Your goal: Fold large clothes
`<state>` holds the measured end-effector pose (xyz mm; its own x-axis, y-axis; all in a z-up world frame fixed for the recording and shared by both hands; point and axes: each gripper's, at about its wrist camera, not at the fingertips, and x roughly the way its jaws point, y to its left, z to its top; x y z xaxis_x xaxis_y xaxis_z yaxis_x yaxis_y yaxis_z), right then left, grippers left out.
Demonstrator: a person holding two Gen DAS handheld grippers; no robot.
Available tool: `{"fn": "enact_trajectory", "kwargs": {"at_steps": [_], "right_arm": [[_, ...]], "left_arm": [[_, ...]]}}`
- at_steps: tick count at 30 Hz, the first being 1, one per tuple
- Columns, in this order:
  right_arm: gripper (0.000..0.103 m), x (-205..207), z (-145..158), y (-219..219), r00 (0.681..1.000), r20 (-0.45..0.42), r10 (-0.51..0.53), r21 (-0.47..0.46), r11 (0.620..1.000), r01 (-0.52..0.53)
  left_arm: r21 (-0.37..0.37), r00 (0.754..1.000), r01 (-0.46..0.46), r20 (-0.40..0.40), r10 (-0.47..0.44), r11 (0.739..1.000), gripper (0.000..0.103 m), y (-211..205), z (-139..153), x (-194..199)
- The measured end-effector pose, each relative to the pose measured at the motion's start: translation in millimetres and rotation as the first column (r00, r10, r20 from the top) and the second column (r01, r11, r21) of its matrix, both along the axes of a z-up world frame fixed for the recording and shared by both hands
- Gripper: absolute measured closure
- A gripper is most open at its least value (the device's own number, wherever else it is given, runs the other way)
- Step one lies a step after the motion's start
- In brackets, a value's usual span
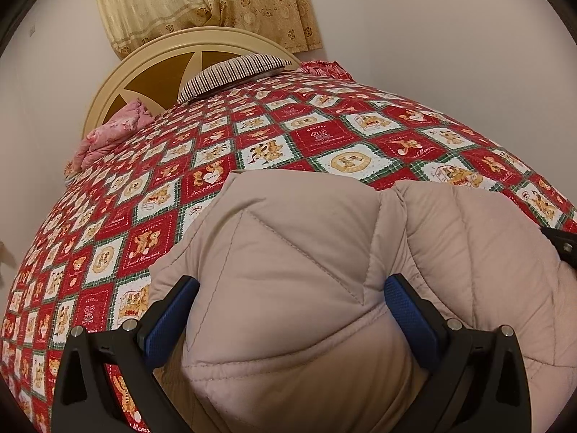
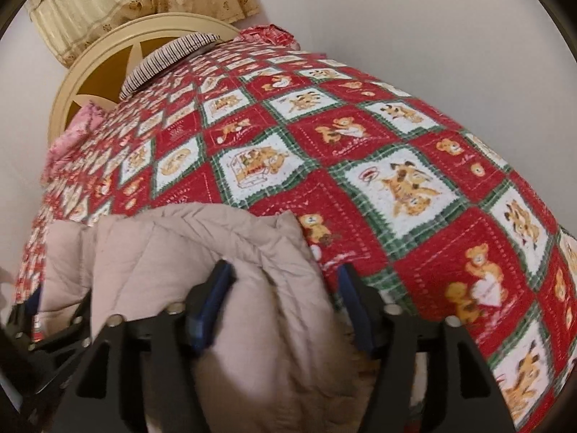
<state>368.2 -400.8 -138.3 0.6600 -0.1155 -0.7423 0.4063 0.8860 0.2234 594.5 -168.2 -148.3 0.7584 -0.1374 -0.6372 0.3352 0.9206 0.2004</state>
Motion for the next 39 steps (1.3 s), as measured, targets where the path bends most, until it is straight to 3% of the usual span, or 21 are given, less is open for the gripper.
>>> {"fn": "enact_trajectory", "kwargs": {"at_steps": [4, 9, 18, 21, 23, 24, 27, 29, 31, 32, 33, 36, 39], "right_arm": [[0.021, -14.9, -6.5, -1.5, 0.998, 0.020, 0.057, 0.050, 0.997, -0.058], [0.018, -18.8, -19.2, -18.3, 0.989, 0.073, 0.126, 0.219, 0.966, -0.139], [0.010, -17.9, -25.4, -12.3, 0.969, 0.149, 0.195, 0.189, 0.957, -0.222], [0.014, -18.4, -25.6, -13.3, 0.963, 0.161, 0.216, 0.184, 0.952, -0.244], [0.032, -20.1, -24.4, -10.9, 0.949, 0.195, 0.246, 0.177, 0.943, -0.281], [0.032, -22.3, -24.5, -10.4, 0.946, 0.207, 0.248, 0.173, 0.943, -0.285], [0.029, -21.1, -26.0, -11.1, 0.943, 0.209, 0.258, 0.200, 0.933, -0.299], [0.029, -18.3, -27.0, -10.9, 0.938, 0.208, 0.278, 0.222, 0.920, -0.323], [0.029, -18.2, -27.4, -8.8, 0.926, 0.216, 0.310, 0.237, 0.903, -0.358], [0.031, -18.6, -27.6, -7.8, 0.920, 0.220, 0.323, 0.242, 0.896, -0.372], [0.032, -18.9, -27.8, -6.8, 0.912, 0.229, 0.340, 0.252, 0.884, -0.393], [0.032, -13.7, -32.3, -9.7, 0.915, 0.216, 0.340, 0.279, 0.877, -0.391], [0.039, -10.5, -33.8, -10.1, 0.910, 0.218, 0.354, 0.290, 0.867, -0.406]], "left_arm": [[0.006, 1.000, -0.002, 0.007, 0.002, 1.000, 0.001, -3.2, 0.6, -0.6], [0.000, 1.000, -0.001, 0.005, 0.001, 1.000, 0.001, -2.5, 1.3, 0.0], [-0.090, 0.999, 0.023, -0.024, -0.025, 0.996, 0.001, 8.1, 13.6, -3.7], [-0.195, 0.999, 0.042, -0.014, -0.046, 0.980, 0.001, 35.4, 33.3, -26.6], [-0.233, 0.998, 0.057, 0.045, -0.048, 0.971, 0.001, 59.4, 44.4, -49.6], [-0.242, 0.997, 0.069, 0.055, -0.057, 0.968, 0.001, 68.1, 44.6, -55.7], [-0.278, 0.991, 0.089, -0.071, -0.113, 0.957, 0.001, 93.1, 21.5, -50.5], [-0.382, 0.982, 0.084, -0.126, -0.142, 0.920, 0.001, 108.5, 10.3, -44.6], [-0.527, 0.956, 0.067, -0.210, -0.206, 0.847, 0.001, 116.7, 0.2, -34.3], [-0.594, 0.928, 0.068, -0.258, -0.270, 0.801, 0.001, 114.7, -7.9, -28.0], [-0.626, 0.908, 0.065, -0.286, -0.306, 0.777, 0.001, 110.7, -14.9, -23.9], [-0.643, 0.902, 0.076, -0.281, -0.327, 0.762, 0.001, 99.4, -20.1, -21.7], [-0.621, 0.903, 0.107, -0.266, -0.337, 0.777, 0.006, 90.4, -14.4, -23.5]]}}
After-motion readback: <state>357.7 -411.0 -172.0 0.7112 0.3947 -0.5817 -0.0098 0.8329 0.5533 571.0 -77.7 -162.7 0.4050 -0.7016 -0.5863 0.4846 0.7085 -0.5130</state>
